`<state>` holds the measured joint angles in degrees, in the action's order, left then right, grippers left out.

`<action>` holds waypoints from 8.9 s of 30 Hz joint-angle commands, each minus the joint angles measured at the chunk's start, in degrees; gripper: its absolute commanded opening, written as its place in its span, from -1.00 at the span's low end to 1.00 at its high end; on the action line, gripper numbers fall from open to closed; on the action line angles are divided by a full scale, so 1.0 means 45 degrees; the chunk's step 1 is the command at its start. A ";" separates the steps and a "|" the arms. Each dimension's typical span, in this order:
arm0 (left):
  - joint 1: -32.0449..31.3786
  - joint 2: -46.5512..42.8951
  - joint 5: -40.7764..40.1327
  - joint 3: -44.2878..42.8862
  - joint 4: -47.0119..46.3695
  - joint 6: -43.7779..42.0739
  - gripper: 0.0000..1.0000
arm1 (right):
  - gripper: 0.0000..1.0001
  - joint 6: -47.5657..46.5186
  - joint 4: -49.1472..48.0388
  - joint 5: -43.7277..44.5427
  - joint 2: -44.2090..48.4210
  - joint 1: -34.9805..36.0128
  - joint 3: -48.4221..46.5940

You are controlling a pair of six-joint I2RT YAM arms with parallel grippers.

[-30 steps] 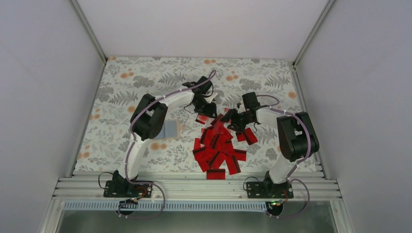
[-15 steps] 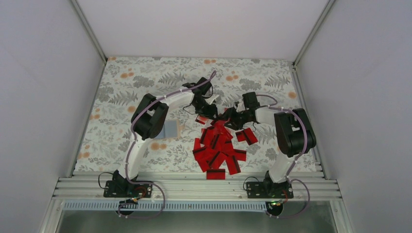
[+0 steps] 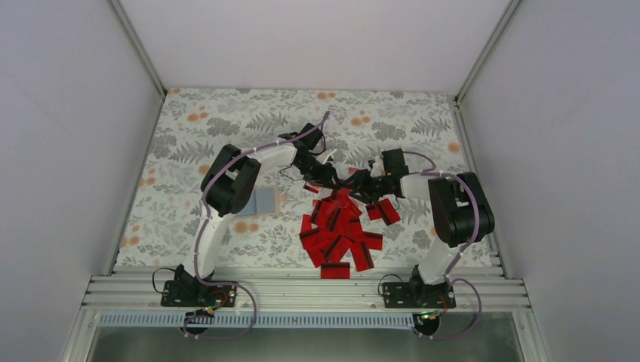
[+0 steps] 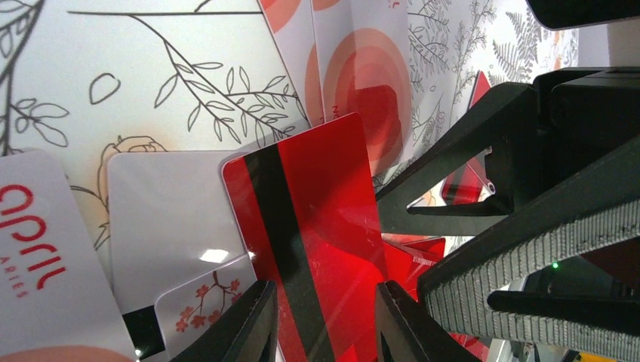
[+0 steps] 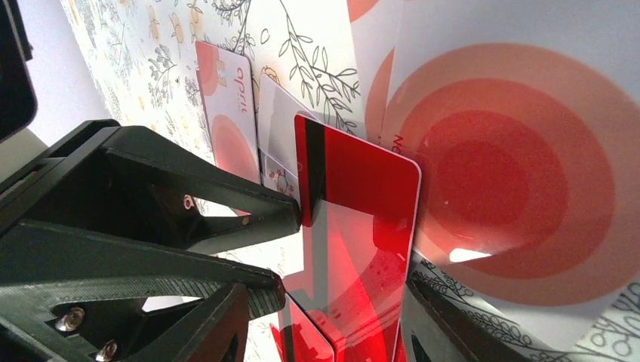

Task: Put the credit cards into the card holder

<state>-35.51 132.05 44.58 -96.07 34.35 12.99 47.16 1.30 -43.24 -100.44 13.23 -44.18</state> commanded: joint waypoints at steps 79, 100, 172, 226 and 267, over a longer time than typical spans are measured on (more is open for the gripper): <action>0.0291 -0.0245 -0.0360 0.1576 0.0688 0.1312 -0.32 | -0.33 -0.4698 0.2838 -0.1983 -0.2899 0.1051 -0.2824; 0.0486 -0.0262 0.0186 0.2173 0.0054 0.1429 -0.33 | -0.36 -0.4471 0.1738 -0.4882 -0.2198 0.0959 -0.2794; 0.3147 -0.6049 0.1229 0.4222 -0.1574 0.3332 0.04 | -0.92 -0.2808 0.3323 -0.6528 -0.2613 0.0068 -0.5275; 0.4003 -0.8555 0.3920 0.6467 -1.4921 1.4618 -0.94 | -0.92 0.2164 0.3071 -0.6582 -0.1553 0.1883 -1.2531; 0.7617 -1.4223 -0.3242 1.0782 0.3509 0.1569 -0.95 | -0.01 -0.7486 1.0297 -0.0709 -0.4458 0.6042 -1.0777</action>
<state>-1.43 66.61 31.46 -49.36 47.94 24.49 16.91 47.55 -48.27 -118.80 38.89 -92.07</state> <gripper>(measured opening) 0.029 0.508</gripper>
